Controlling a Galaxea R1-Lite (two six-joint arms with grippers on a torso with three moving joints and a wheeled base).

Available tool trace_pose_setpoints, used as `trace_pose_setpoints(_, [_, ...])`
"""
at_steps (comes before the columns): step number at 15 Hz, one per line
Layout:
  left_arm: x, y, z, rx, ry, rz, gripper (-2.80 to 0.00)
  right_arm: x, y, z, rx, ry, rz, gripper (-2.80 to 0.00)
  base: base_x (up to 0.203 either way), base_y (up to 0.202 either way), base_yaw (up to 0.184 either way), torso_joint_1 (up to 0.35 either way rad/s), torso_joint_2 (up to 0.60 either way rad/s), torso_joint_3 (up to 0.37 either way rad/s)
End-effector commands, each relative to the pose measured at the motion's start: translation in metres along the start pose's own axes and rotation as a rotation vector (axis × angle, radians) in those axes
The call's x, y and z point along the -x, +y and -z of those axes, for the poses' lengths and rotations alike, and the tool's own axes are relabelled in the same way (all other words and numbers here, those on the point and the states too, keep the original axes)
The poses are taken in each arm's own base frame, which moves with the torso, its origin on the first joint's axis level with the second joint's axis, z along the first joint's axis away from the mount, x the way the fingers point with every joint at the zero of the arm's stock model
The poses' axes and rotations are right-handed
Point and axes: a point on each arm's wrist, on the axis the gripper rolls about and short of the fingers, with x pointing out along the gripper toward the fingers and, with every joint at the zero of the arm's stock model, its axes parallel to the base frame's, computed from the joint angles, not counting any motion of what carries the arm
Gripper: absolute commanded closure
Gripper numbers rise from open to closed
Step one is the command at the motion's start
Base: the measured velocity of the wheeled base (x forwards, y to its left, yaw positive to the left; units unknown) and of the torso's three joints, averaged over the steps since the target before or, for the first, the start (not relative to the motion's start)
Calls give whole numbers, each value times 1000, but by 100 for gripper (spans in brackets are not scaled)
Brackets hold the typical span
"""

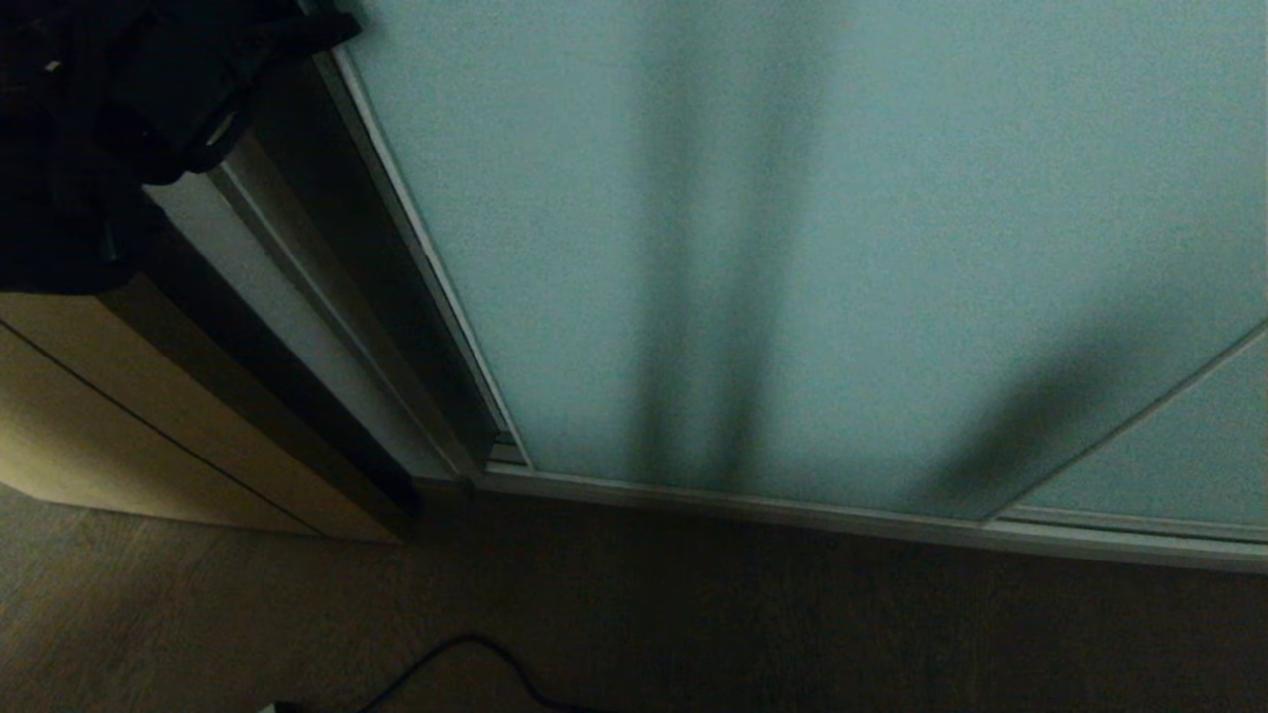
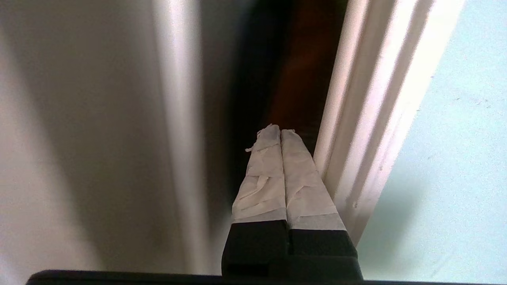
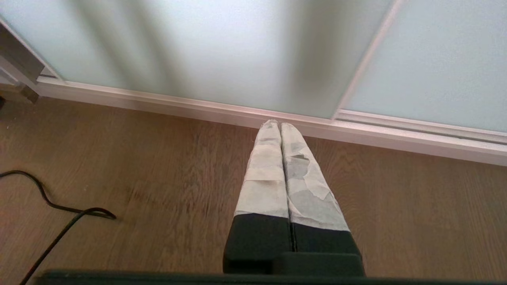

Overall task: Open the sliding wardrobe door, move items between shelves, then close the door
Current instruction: Open the door

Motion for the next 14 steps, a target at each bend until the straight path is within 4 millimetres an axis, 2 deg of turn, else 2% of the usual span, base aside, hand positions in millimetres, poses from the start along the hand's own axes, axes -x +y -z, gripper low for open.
trace_pose_setpoints(1, [1, -10, 0, 17, 0, 26, 0, 0, 0, 0, -1, -1, 0, 0, 0, 0, 0, 0, 0, 0])
trace_pose_setpoints(8, [13, -72, -6, 128, 7, 156, 0, 0, 0, 0, -1, 0, 0, 0, 0, 0, 0, 0, 0, 0])
trace_pose_setpoints(14, [36, -123, -13, 224, 42, 254, 0, 0, 0, 0, -1, 0, 0, 0, 0, 0, 0, 0, 0, 0])
